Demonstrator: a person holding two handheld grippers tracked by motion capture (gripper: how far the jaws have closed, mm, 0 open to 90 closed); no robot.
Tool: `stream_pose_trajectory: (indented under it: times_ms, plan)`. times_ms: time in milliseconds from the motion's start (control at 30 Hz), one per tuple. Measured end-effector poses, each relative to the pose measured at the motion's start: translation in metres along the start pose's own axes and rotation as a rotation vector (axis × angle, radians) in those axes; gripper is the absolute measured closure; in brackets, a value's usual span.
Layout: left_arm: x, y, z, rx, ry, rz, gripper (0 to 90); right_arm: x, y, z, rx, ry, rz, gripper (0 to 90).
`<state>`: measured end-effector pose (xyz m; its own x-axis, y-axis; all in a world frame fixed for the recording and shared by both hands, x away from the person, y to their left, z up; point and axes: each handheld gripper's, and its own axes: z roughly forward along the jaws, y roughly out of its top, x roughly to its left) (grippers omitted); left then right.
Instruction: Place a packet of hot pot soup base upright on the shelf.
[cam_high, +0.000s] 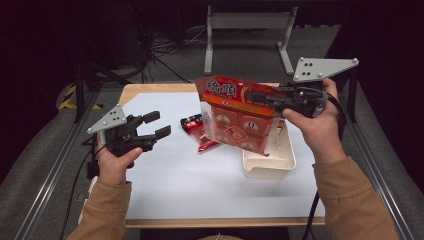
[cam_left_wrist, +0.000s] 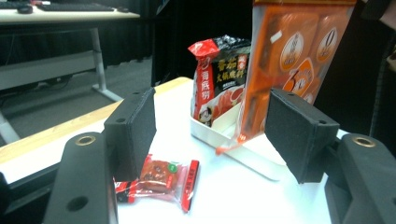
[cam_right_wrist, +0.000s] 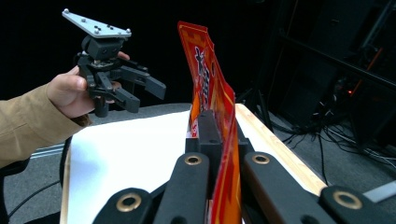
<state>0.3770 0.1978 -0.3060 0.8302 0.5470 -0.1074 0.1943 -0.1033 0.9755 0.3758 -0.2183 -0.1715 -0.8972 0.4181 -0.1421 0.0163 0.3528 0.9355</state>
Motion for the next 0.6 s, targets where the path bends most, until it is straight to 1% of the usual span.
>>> stream_pose_trajectory:
  times_ms: [167, 233, 267, 300, 333, 367, 533, 600]
  plan:
    - [0.003, -0.002, 0.001, 0.023, 0.012, -0.003, 34.9, -0.007, -0.003, -0.007, 0.006, -0.028, 0.01, 90.0]
    - [0.003, -0.003, 0.002, 0.035, 0.022, -0.008, 34.8, -0.011, -0.005, -0.01, 0.013, -0.044, 0.019, 90.0]
    - [0.004, -0.004, 0.003, 0.043, 0.028, -0.005, 34.8, -0.012, -0.005, -0.011, 0.016, -0.052, 0.023, 90.0]
    - [0.004, -0.004, 0.003, 0.043, 0.028, -0.005, 34.6, -0.012, -0.005, -0.011, 0.016, -0.052, 0.023, 90.0]
    - [0.005, -0.005, 0.004, 0.051, 0.04, -0.005, 34.4, -0.015, -0.007, -0.014, 0.021, -0.072, 0.029, 90.0]
    - [0.005, -0.005, 0.004, 0.051, 0.04, -0.005, 34.1, -0.015, -0.007, -0.014, 0.021, -0.072, 0.029, 90.0]
    - [0.007, -0.007, 0.006, 0.075, 0.05, -0.013, 33.0, -0.023, -0.011, -0.021, 0.029, -0.122, 0.052, 90.0]
    - [0.009, -0.009, 0.007, 0.076, 0.054, -0.015, 32.6, -0.026, -0.013, -0.023, 0.029, -0.138, 0.06, 90.0]
